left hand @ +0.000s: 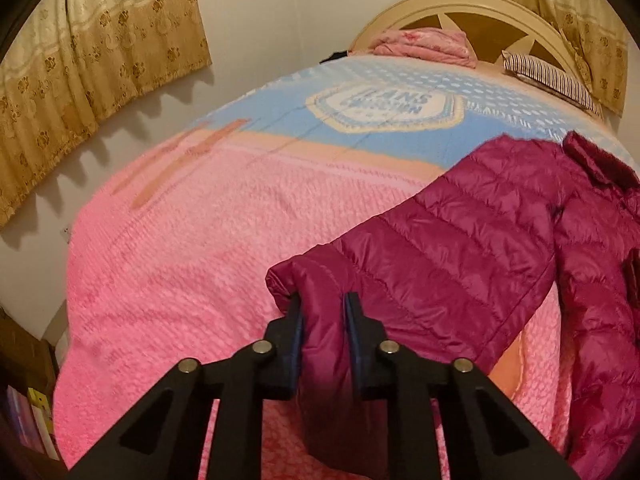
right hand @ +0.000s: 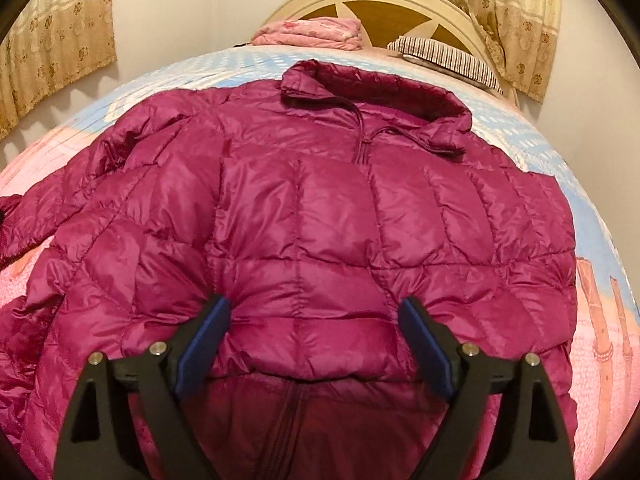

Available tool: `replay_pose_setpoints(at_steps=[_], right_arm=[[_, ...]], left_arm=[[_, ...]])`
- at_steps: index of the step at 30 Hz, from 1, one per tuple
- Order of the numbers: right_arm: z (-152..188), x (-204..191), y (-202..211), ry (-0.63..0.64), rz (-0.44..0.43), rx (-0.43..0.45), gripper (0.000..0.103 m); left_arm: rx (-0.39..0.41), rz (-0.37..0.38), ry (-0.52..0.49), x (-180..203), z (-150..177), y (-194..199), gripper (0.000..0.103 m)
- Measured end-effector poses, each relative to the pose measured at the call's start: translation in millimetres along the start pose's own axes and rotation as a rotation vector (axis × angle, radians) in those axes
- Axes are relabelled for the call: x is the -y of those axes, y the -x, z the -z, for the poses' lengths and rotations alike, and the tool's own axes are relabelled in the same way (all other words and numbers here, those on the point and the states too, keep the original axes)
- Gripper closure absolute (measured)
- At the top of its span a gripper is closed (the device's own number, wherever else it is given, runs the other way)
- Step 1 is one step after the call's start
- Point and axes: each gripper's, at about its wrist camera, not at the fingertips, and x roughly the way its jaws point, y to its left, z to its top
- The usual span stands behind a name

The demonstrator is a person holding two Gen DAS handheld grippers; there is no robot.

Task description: Fold large clothes

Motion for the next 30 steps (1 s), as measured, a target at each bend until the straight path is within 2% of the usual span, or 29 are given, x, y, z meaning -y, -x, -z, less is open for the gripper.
replay_pose_setpoints(at_steps=[9, 16, 22, 30], right_arm=[[2, 10, 25, -0.022, -0.025, 0.041, 0.014], [1, 34, 51, -0.036, -0.021, 0.067, 0.014], [2, 63, 63, -0.062, 0.020, 0.085, 0.014], [12, 101, 73, -0.111, 0.063, 0.089, 0.014]], left_arm=[[0.080, -0.028, 0.000, -14, -22, 25, 0.089], [0.152, -0.011, -0.014, -7, -50, 56, 0.091], [0.204, 0.019, -0.048, 21, -69, 82, 0.092], [0.258, 0.081, -0.126, 77, -74, 106, 0.093]])
